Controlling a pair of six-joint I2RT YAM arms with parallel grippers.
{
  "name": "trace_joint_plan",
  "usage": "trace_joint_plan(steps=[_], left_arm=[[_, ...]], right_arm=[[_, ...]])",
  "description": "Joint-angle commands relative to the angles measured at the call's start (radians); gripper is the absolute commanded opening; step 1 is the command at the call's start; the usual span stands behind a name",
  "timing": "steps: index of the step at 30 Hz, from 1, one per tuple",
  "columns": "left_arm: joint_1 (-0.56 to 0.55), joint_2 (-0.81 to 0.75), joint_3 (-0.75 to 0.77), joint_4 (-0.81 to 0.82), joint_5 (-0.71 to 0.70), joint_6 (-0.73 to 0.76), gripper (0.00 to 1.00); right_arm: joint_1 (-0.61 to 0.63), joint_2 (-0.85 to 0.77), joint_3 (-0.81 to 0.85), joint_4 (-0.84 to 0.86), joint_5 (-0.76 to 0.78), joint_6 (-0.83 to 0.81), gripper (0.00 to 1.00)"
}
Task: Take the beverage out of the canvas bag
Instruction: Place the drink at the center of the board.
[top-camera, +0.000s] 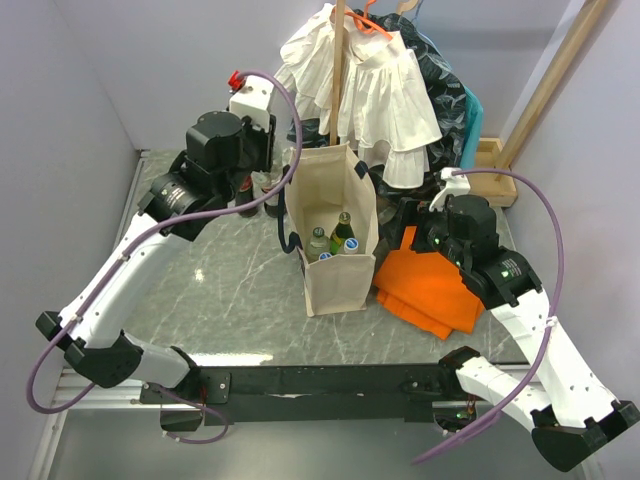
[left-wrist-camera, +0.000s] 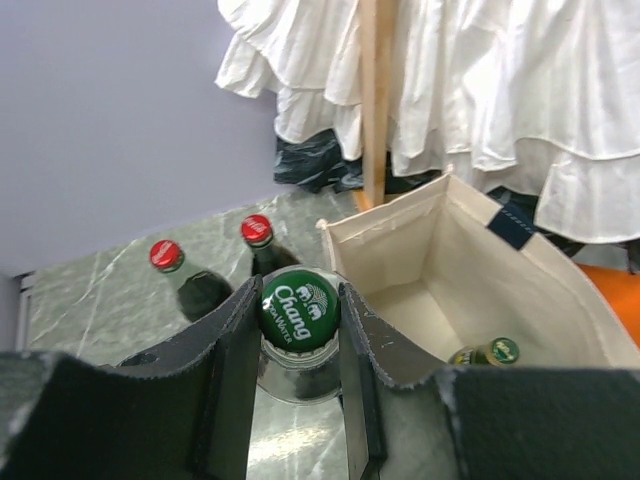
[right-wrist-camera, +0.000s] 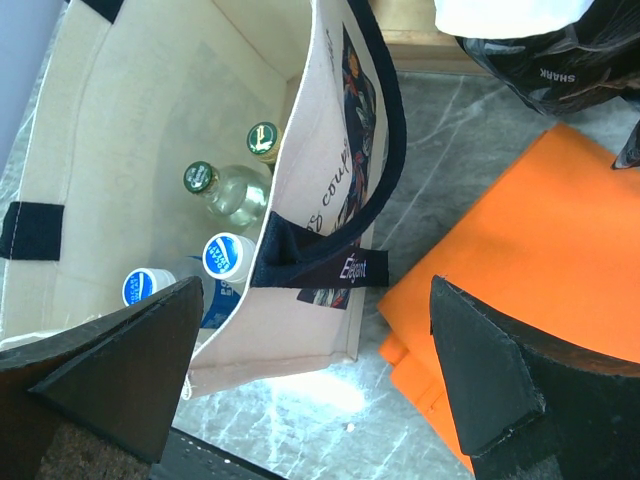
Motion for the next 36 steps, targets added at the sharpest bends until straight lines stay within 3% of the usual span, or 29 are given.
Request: trace_joint_plan(steps=[1, 15, 36], left_arm=[[0.018, -0.051, 0.010, 0.176, -0.080, 0.024, 0.01], [0.179, -0.077, -0.148, 0.223, 0.066, -0.075, 0.01], [0.247, -0.071, -0.441, 0.442, 0.105, -0.143, 0.01]], right_arm=[[0.004, -0.005, -0.007, 0.045, -0.002, 0.003, 1.00], [0.004, -0.005, -0.020, 0.043, 0.002, -0.002, 1.00], [0.007, 0.006, -0.028, 0.043, 0.008, -0.003, 1.00]])
